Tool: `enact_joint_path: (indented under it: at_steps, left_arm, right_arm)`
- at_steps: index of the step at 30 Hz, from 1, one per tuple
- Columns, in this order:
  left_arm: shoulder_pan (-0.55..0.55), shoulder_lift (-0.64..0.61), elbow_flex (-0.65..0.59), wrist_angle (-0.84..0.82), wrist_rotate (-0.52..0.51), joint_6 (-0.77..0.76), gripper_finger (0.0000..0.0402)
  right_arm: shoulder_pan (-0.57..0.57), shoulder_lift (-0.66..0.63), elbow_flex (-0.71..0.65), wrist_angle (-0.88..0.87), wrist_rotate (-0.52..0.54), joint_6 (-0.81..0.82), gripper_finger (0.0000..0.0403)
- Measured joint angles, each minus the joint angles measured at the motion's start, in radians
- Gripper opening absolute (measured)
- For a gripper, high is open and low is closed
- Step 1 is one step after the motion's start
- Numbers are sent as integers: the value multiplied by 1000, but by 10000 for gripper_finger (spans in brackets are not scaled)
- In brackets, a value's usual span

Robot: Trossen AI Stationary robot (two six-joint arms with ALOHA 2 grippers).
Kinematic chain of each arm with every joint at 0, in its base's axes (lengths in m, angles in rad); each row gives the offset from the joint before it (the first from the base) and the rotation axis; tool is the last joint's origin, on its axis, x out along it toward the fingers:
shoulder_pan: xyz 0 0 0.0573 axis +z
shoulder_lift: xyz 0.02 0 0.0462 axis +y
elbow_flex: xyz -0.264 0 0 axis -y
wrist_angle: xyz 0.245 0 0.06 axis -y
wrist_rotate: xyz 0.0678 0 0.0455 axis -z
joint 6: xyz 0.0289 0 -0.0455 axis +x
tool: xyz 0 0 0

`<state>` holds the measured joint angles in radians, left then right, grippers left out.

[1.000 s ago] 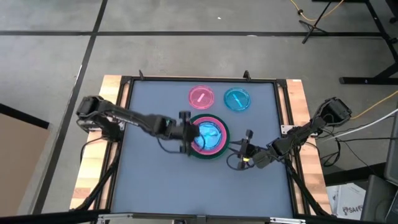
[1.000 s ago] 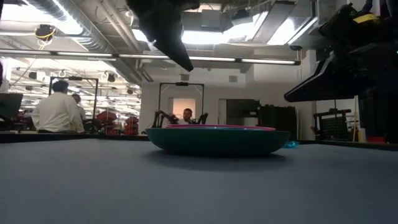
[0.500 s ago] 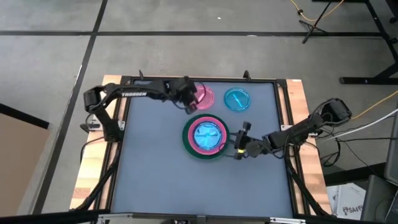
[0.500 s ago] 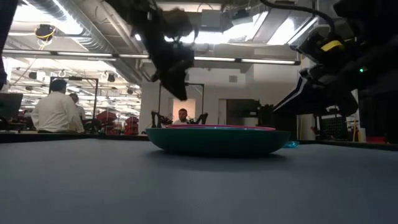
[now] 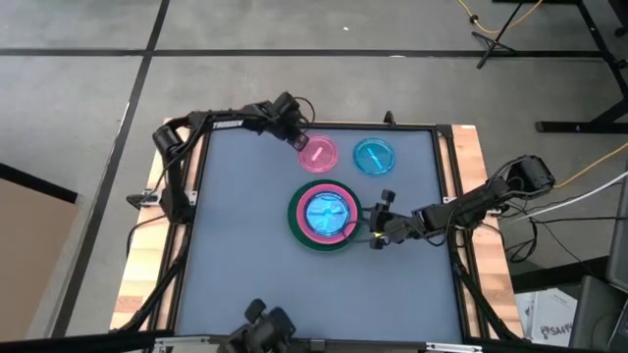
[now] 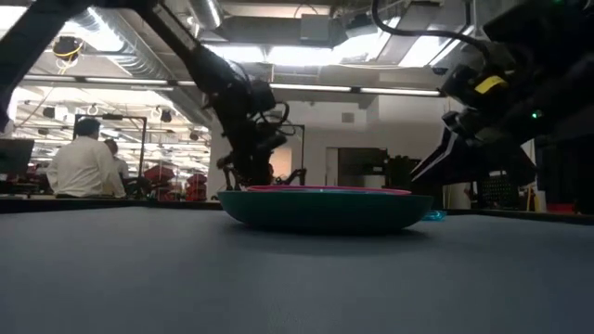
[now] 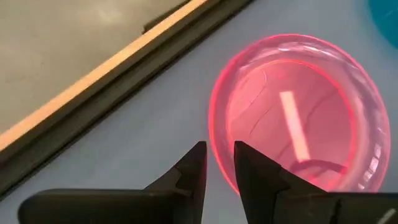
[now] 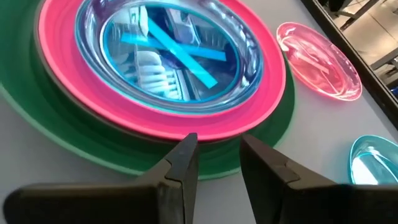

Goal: Stack plastic plates
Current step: Stack the light pink plate on the blue plate

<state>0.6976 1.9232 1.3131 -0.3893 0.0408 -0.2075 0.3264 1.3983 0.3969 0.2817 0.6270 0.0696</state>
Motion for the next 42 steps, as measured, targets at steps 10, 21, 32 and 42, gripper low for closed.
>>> enact_joint_path:
  at_steps: [10, 21, 32, 42]
  left_arm:
    - [38, 120, 57, 3, 108, -20, 76]
    - [34, 120, 57, 6, 107, -19, 76]
    - [31, 159, 56, 15, 110, -16, 76]
    - [29, 177, 59, 25, 136, 25, 13]
  right_arm:
    - [0, 0, 0, -32, -3, 31, 108]
    - [0, 0, 0, -31, -10, 54, 108]
    - [0, 0, 0, -31, -10, 57, 108]
    - [0, 0, 0, -46, -19, 68, 108]
